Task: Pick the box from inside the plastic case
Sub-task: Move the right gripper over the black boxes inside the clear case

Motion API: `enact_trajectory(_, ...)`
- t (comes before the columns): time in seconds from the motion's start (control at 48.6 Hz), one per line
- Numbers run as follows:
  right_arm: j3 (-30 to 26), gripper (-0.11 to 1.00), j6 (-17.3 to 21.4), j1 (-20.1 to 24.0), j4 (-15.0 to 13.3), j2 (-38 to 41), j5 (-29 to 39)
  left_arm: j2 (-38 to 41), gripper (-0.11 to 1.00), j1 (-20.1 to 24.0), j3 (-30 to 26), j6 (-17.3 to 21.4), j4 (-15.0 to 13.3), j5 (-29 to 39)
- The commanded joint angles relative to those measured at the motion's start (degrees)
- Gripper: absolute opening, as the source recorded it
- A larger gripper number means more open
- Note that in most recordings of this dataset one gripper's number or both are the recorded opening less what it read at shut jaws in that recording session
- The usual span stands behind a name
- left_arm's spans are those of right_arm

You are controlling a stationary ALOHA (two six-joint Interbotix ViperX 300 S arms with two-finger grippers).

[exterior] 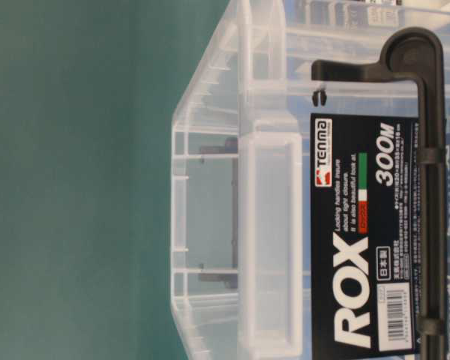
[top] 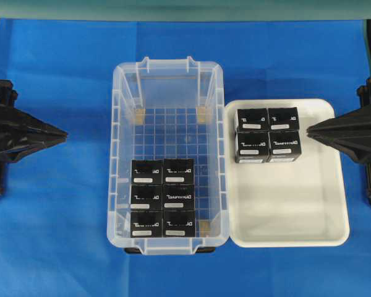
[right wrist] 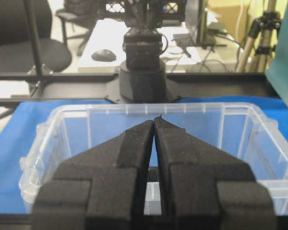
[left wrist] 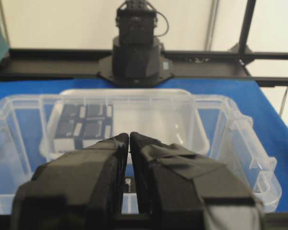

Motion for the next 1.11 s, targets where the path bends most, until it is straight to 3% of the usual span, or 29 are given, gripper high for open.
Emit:
enact_trajectory(0.0,-1.14,0.14,0.97,0.18,0.44,0.44,-0.26,0.7,0.14,-0.09,-1.67,-0.18,0.79,0.62)
enact_trajectory(0.144,-4.83,-0.02,3.34,-0.26,6.06,1.41,8.61,0.62,-0.01,-0.09,-2.99,-0.18,0.79,3.6)
enact_trajectory(0.411,-17.23,-0.03,5.63,-0.26,6.15,9.4,31.55,0.09,-0.06,0.0,-5.1,-0.18,0.88,12.66)
enact_trajectory(0.781,-39.02,-0.03,5.36,-0.18,6.06,30.76,53.96,-0.26,-0.06,0.09,-6.86,-0.18,0.79,20.57)
enact_trajectory(0.987,-52.65,-0.03,3.78,-0.18,5.89,43.95,65.39,-1.41,-0.06,0.09,-6.94,-0.18,0.79,21.53)
enact_trajectory(1.09,-59.06,-0.03,1.14,-0.18,5.45,50.36,71.81,-1.93,-0.06,0.18,-7.03,-0.18,0.79,22.68)
